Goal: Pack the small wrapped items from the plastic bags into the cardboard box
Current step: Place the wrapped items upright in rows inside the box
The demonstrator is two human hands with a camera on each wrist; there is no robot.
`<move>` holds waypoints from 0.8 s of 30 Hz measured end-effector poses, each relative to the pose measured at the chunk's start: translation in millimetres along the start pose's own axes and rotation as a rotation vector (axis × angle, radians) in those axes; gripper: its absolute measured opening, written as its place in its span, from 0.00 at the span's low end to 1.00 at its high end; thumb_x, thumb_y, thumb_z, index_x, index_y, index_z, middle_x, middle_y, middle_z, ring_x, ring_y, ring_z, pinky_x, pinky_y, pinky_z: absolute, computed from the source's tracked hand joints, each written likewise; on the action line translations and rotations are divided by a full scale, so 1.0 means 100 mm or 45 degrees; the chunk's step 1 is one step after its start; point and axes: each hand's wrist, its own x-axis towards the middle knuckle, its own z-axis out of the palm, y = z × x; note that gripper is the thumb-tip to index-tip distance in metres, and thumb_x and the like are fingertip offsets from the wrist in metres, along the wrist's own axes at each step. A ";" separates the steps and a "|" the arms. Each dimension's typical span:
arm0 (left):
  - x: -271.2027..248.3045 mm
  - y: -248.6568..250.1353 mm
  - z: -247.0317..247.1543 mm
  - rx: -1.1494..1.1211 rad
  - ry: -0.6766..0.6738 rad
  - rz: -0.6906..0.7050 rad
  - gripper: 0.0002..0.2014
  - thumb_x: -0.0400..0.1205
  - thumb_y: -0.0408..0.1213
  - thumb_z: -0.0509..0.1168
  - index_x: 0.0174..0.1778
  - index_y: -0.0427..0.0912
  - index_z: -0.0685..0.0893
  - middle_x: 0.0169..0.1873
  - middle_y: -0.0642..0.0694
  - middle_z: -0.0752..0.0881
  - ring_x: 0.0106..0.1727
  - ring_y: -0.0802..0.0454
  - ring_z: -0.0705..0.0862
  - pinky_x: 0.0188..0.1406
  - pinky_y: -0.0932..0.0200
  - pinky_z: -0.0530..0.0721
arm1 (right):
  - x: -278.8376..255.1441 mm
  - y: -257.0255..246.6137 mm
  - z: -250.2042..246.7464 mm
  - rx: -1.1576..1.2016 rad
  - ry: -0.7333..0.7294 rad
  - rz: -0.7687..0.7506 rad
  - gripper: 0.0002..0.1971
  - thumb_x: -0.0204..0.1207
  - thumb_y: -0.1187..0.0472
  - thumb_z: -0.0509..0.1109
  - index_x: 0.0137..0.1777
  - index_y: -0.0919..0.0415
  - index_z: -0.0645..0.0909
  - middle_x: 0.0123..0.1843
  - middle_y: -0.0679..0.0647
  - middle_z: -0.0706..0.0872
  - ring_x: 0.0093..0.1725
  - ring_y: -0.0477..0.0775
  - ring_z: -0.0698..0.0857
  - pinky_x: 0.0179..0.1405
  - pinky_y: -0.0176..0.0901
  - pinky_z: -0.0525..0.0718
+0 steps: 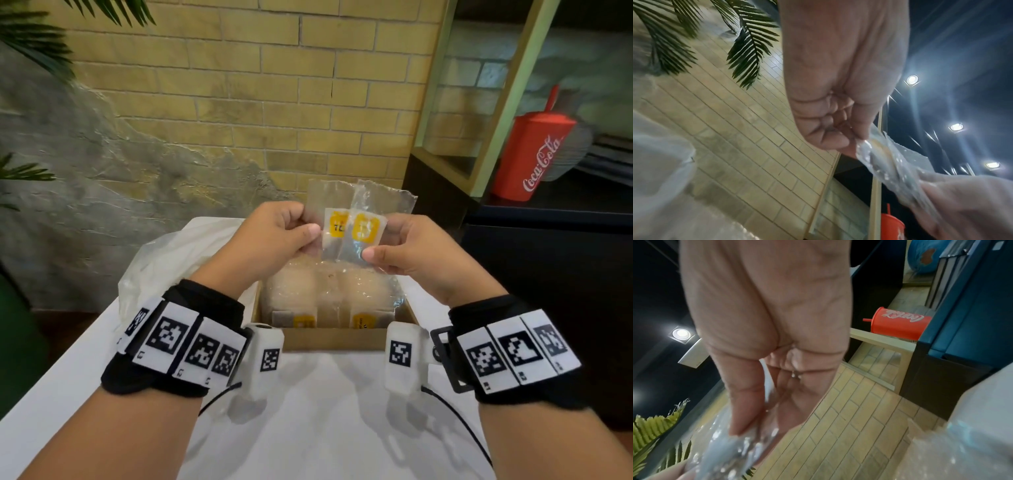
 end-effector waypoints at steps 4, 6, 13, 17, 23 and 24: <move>0.04 -0.07 -0.12 0.292 0.058 -0.016 0.05 0.77 0.32 0.69 0.35 0.41 0.87 0.30 0.41 0.87 0.32 0.53 0.79 0.39 0.57 0.79 | 0.01 0.03 -0.05 -0.508 -0.051 0.108 0.09 0.70 0.71 0.73 0.45 0.59 0.89 0.45 0.57 0.91 0.45 0.54 0.87 0.50 0.40 0.84; 0.02 -0.08 -0.15 0.444 -0.067 -0.029 0.06 0.74 0.33 0.73 0.32 0.46 0.88 0.28 0.45 0.86 0.29 0.59 0.77 0.34 0.64 0.76 | 0.02 0.07 -0.05 -0.846 -0.181 0.233 0.07 0.69 0.68 0.73 0.45 0.59 0.89 0.45 0.54 0.90 0.47 0.53 0.85 0.51 0.44 0.83; -0.05 -0.16 -0.04 0.828 -0.508 -0.222 0.08 0.73 0.32 0.73 0.40 0.52 0.90 0.33 0.61 0.84 0.36 0.64 0.80 0.34 0.72 0.73 | -0.01 0.11 0.06 -1.093 -0.392 0.465 0.07 0.69 0.67 0.73 0.38 0.52 0.88 0.40 0.48 0.88 0.44 0.48 0.84 0.46 0.38 0.82; -0.03 -0.19 -0.07 0.882 -0.514 -0.275 0.15 0.71 0.27 0.72 0.34 0.56 0.86 0.33 0.59 0.84 0.37 0.60 0.81 0.35 0.68 0.76 | 0.00 0.11 0.05 -1.164 -0.352 0.453 0.10 0.70 0.69 0.72 0.37 0.52 0.87 0.39 0.47 0.85 0.46 0.49 0.83 0.46 0.37 0.80; -0.04 -0.19 -0.06 0.968 -0.524 -0.333 0.16 0.70 0.33 0.75 0.46 0.56 0.79 0.40 0.57 0.79 0.40 0.58 0.78 0.34 0.65 0.73 | 0.06 0.14 0.04 -1.155 -0.176 0.306 0.12 0.68 0.63 0.75 0.48 0.48 0.81 0.50 0.48 0.82 0.53 0.52 0.80 0.42 0.36 0.75; -0.04 -0.19 -0.05 0.984 -0.533 -0.331 0.16 0.70 0.34 0.75 0.44 0.56 0.79 0.40 0.58 0.78 0.40 0.59 0.78 0.34 0.65 0.73 | 0.07 0.14 0.05 -1.150 -0.142 0.292 0.16 0.68 0.61 0.76 0.54 0.48 0.80 0.61 0.53 0.80 0.59 0.55 0.79 0.48 0.38 0.77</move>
